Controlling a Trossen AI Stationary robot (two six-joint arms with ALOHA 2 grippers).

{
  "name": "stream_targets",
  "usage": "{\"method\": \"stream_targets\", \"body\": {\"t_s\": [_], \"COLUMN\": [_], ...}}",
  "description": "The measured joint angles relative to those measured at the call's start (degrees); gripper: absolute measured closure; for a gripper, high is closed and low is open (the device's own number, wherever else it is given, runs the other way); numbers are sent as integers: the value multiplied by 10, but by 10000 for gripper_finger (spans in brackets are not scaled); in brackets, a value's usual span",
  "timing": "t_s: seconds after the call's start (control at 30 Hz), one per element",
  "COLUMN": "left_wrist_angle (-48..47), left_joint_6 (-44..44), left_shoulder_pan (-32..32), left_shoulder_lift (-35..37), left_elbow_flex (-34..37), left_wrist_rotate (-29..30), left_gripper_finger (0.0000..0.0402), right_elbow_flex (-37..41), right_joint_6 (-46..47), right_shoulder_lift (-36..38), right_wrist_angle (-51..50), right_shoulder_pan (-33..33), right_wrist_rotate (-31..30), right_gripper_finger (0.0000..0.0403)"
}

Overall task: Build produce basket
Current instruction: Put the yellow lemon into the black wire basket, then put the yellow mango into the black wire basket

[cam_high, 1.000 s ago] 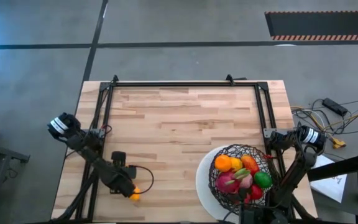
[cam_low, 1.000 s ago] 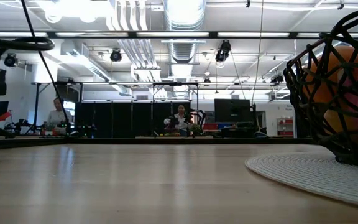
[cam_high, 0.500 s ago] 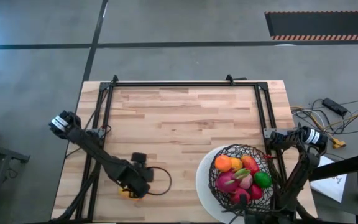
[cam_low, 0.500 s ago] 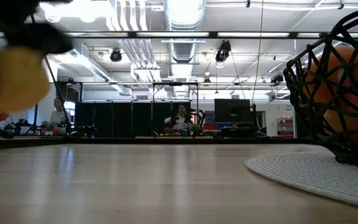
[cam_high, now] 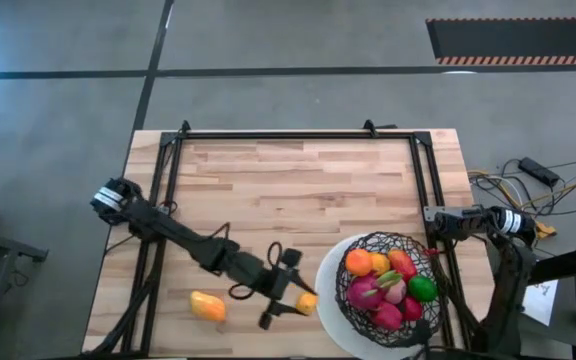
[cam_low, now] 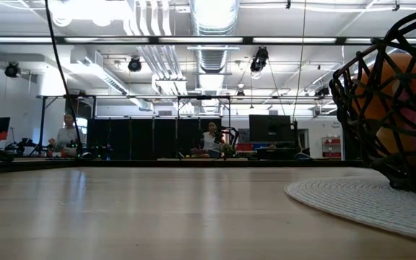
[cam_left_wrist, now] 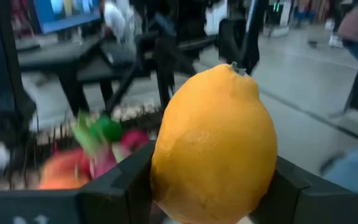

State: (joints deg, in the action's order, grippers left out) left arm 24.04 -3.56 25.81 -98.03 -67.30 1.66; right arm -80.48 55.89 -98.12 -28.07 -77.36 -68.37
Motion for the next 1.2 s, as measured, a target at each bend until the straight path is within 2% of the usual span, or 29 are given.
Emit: {"method": "stream_targets", "body": {"t_s": [0.13,0.27,0.33,0.5,0.6,0.9,1.07,1.2], "left_wrist_angle": [33,11,-29,-115,-121,-126,-135,-192], "left_joint_6": [-17,21,59,139,167,161,135,114], "left_shoulder_pan": [-26,-53,-66,-90,-93,-94,-105,-109], "left_shoulder_lift": [-77,-158,-186,-235,-246,-246,-241,-212], "left_elbow_flex": [-61,-141,-178,-239,-239,-231,-247,-274], "left_wrist_rotate": [-13,-5,1,1,2,-2,-24,-23], "left_gripper_finger": [217,217,214,178,170,163,131,111], "right_elbow_flex": [-14,-7,-3,1,1,3,4,6], "right_joint_6": [15,4,6,10,10,5,5,5], "right_shoulder_lift": [-3,-3,-3,-3,-3,-3,-3,-3], "right_wrist_angle": [-51,-51,-50,-48,-47,-47,-47,-47], "right_shoulder_pan": [-4,7,13,15,13,13,13,13], "right_wrist_rotate": [-50,-52,-46,-41,-41,-41,-41,-42], "right_gripper_finger": [74,74,74,74,74,74,74,74]}}
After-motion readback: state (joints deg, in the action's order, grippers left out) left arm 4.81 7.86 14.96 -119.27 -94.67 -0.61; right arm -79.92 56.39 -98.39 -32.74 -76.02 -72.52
